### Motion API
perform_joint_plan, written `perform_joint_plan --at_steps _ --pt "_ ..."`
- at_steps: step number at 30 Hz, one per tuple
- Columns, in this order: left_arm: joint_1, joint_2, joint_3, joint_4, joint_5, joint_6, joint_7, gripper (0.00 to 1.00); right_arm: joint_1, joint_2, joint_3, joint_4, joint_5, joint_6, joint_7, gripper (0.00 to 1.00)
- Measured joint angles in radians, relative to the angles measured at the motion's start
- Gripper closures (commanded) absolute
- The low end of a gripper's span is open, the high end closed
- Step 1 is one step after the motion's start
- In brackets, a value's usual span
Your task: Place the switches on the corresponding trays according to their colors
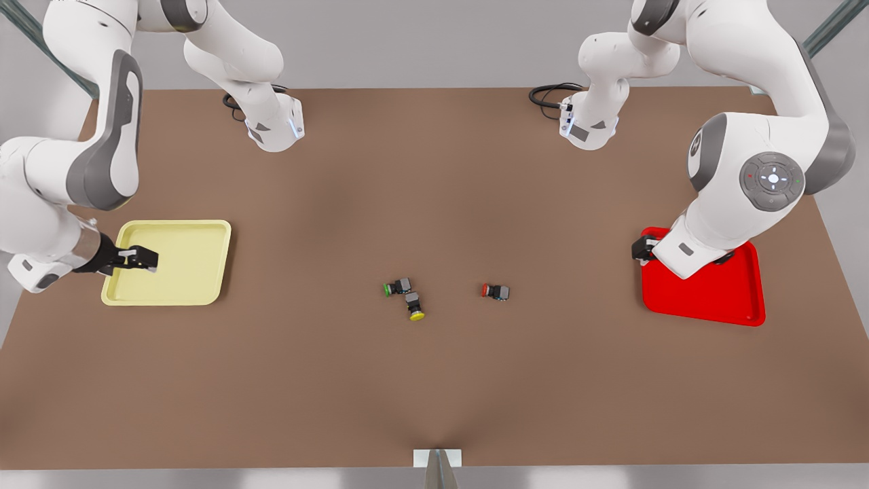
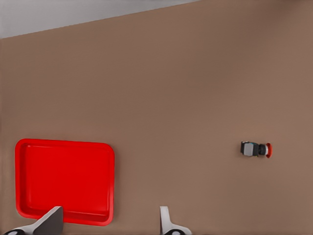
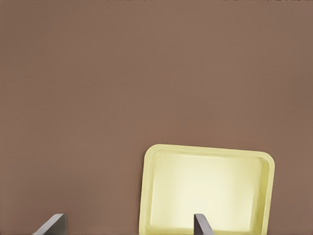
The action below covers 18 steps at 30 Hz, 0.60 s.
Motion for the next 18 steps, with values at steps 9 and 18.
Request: perform_joint_plan --at_steps 9,18 --pt "-0.182 0.151 -0.007 -0.087 -0.075 0.207 -1.287 0.00 0.290 0.046 -0.011 0.000 0.003 0.030 0.097 0.00" --pt "-0.313 0.209 -0.005 -0.393 -0.163 0.647 -1.699 0.00 0.513 0.168 0.027 -0.080 0.012 0.298 0.315 0.00"
